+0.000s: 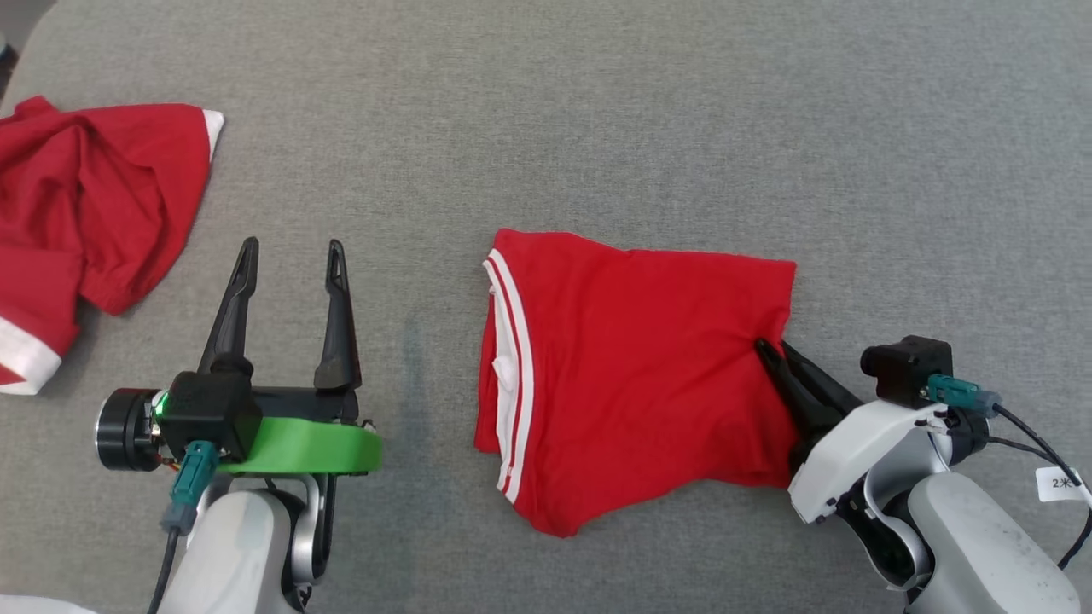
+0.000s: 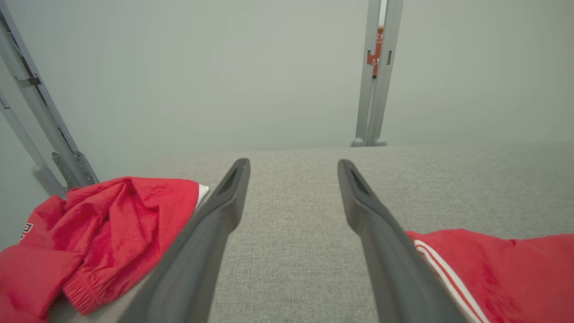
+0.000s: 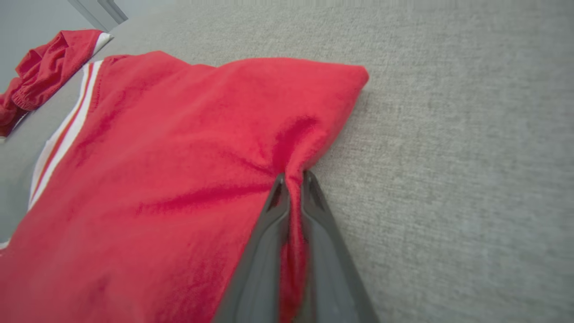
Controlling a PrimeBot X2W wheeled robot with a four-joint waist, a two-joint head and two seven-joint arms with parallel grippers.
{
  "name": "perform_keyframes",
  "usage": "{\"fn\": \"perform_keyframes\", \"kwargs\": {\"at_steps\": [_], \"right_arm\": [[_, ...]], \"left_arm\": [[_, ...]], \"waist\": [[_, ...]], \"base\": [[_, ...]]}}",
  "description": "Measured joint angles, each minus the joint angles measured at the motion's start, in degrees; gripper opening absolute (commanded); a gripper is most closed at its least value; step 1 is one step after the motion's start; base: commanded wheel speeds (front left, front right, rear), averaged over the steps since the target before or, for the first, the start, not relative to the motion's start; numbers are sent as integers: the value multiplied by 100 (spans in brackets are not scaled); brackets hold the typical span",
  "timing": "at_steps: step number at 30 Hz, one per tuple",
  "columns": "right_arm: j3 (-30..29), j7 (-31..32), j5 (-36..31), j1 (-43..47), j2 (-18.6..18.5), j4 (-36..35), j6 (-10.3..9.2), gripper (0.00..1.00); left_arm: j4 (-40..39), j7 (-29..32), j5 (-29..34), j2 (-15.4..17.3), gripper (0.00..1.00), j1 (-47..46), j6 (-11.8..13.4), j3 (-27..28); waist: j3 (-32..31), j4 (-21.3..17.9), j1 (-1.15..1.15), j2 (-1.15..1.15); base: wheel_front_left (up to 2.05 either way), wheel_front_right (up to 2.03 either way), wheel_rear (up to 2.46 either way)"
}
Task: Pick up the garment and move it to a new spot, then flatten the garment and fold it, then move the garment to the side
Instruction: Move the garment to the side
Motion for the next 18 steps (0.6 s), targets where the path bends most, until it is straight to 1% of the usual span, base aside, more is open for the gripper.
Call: {"fn": "perform_keyframes", "kwargs": {"at_steps": [5, 6, 9, 13, 18], "right_arm": [[-48, -164, 77, -169, -199, -20, 0, 0], [-146, -243, 104, -356, -307, 23, -1, 0], [-316, -314, 158, -754, -535, 186, -1, 0], [-751, -422, 250, -1391, -995, 592, -1, 0], [-1393, -568, 331, -2073, -1567, 1234, -3, 0]], "left_arm": [[-135, -8, 112, 71, 100, -47, -65, -10], [-190, -8, 155, 108, 100, -162, -102, -23], [-298, -5, 209, 142, 100, -324, -135, -71], [-460, 97, 333, 154, 100, -650, -243, -241], [-647, 208, 445, 136, 100, -1046, -315, -432]], "waist": [[35, -357, 0, 0], [83, -530, 0, 0], [203, -761, 0, 0], [499, -986, 0, 0], [960, -1144, 0, 0]], "base": [[0, 0, 0], [0, 0, 0], [0, 0, 0], [0, 0, 0], [0, 0, 0]]}}
